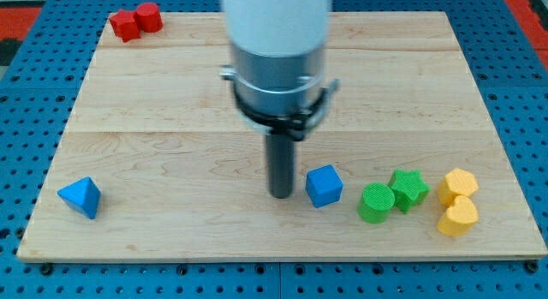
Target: Point your arm to blue triangle
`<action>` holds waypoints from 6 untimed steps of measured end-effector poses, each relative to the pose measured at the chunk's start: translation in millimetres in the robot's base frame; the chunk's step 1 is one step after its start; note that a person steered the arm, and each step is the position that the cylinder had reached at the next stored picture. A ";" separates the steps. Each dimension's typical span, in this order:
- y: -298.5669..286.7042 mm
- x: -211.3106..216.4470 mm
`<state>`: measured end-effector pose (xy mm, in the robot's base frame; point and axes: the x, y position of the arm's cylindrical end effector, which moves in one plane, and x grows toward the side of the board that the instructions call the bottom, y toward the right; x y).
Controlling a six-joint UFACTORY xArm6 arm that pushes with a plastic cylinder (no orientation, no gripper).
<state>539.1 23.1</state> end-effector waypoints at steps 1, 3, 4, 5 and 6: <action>30.5 0.0; -22.0 -1.7; -156.0 -32.3; -283.5 -47.0; -288.5 7.3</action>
